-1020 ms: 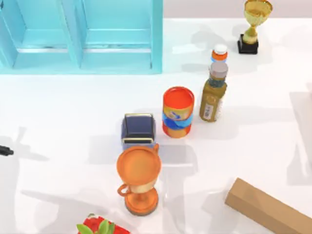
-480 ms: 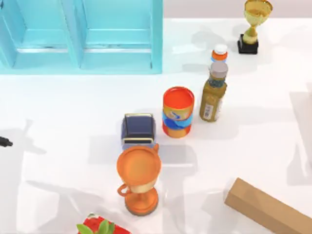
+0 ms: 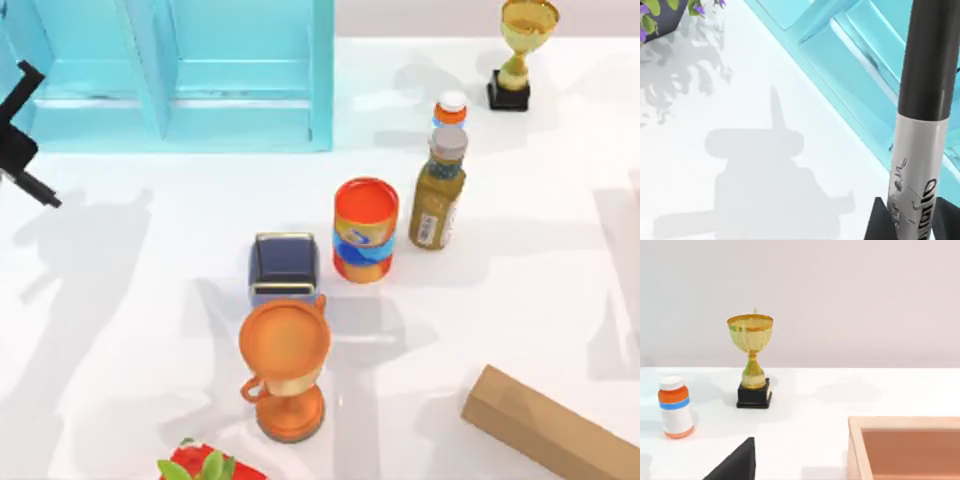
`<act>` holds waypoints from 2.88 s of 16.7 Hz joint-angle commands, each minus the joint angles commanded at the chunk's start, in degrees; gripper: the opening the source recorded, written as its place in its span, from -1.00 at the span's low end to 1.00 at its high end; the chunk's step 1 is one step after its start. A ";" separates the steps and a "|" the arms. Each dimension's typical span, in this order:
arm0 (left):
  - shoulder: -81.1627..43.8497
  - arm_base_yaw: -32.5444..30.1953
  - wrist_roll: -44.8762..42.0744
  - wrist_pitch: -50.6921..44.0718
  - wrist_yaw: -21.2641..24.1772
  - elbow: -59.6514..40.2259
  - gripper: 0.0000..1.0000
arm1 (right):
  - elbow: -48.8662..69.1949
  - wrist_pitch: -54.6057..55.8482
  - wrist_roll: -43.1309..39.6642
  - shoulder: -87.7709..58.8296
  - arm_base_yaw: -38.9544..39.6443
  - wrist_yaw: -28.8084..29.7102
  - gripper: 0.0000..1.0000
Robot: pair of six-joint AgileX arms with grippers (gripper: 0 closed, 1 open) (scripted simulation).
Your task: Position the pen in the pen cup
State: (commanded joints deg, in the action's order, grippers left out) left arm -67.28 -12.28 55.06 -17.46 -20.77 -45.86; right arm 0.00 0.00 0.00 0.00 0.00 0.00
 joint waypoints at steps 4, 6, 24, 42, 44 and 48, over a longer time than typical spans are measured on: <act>-11.67 -14.97 -6.74 9.53 -19.61 -5.82 -1.00 | 0.00 0.00 0.00 0.00 0.00 0.00 1.00; -17.50 -22.36 -10.19 14.11 -29.25 -8.52 -1.00 | 0.00 0.00 0.00 0.00 0.00 0.00 1.00; -42.48 -49.88 -24.04 41.90 -69.97 -16.09 -1.00 | 0.00 0.00 0.00 0.00 0.00 0.00 1.00; -40.68 -49.66 -15.11 19.83 -70.60 -19.63 -0.70 | 0.00 0.00 0.00 0.00 0.00 0.00 1.00; -40.68 -49.66 -15.11 19.83 -70.60 -19.63 -0.40 | 0.00 0.00 0.00 0.00 0.00 0.00 1.00; -40.68 -49.66 -15.11 19.83 -70.60 -19.63 0.21 | 0.00 0.00 0.00 0.00 0.00 0.00 1.00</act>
State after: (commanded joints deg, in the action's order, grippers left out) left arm -107.96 -61.94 39.95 2.37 -91.37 -65.50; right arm 0.00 0.00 0.00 0.00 0.00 0.00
